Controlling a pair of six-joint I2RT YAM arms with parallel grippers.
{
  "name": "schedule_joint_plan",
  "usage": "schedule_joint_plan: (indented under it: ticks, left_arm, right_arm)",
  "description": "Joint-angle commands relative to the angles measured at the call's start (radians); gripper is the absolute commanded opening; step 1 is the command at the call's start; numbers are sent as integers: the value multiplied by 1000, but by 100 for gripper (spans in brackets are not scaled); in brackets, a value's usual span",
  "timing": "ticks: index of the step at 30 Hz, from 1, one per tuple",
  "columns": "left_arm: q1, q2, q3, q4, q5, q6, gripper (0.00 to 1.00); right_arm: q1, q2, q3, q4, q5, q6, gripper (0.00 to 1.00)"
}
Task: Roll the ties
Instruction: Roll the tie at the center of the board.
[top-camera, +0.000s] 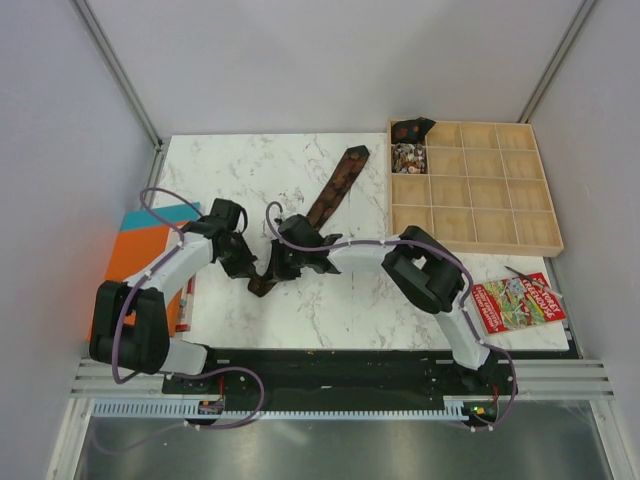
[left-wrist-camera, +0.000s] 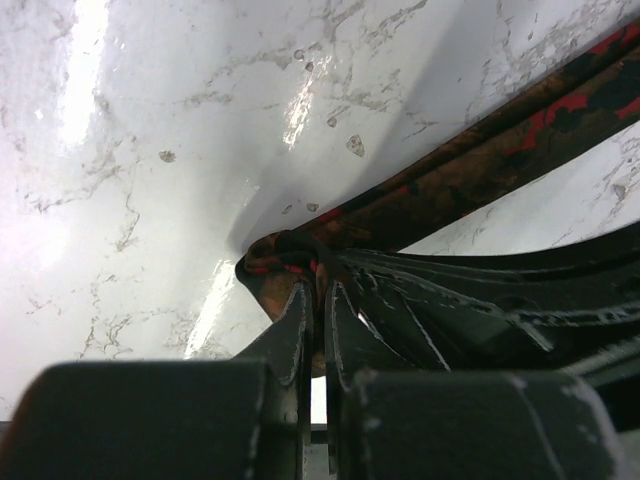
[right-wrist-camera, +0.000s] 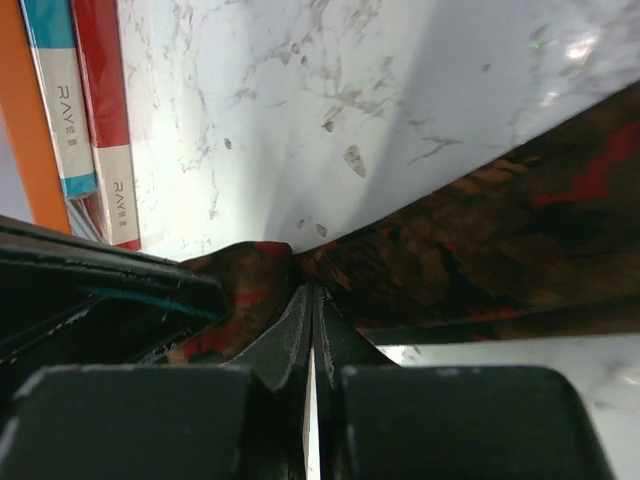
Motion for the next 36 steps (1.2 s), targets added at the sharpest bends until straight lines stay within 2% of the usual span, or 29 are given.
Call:
schedule_joint_plan:
  ticks: [1, 16, 20, 23, 24, 27, 33, 36]
  left_arm:
    - [-2, 47, 56, 11, 10, 60, 2]
    - [-75, 170, 166, -13, 3, 73, 2]
    - [-109, 219, 203, -24, -16, 57, 6]
    - [-127, 245, 223, -30, -39, 48, 20]
    - [-131, 251, 224, -30, -43, 45, 29]
    - [-137, 261, 237, -35, -69, 42, 45]
    - [-143, 256, 272, -50, -83, 39, 57]
    - [-146, 251, 289, -58, -89, 37, 59]
  right_arm:
    - [-29, -99, -12, -74, 32, -47, 6]
    - [-103, -311, -220, -111, 45, -137, 8]
    - [-109, -332, -257, -91, 26, -143, 8]
    - [-109, -338, -274, -77, 15, -145, 9]
    - [-109, -340, -282, -72, 4, -148, 10]
    - [-109, -357, -294, -54, -8, -157, 11]
    - [-109, -398, -322, 18, -63, -174, 13]
    - [-109, -407, -332, 64, -106, -163, 13]
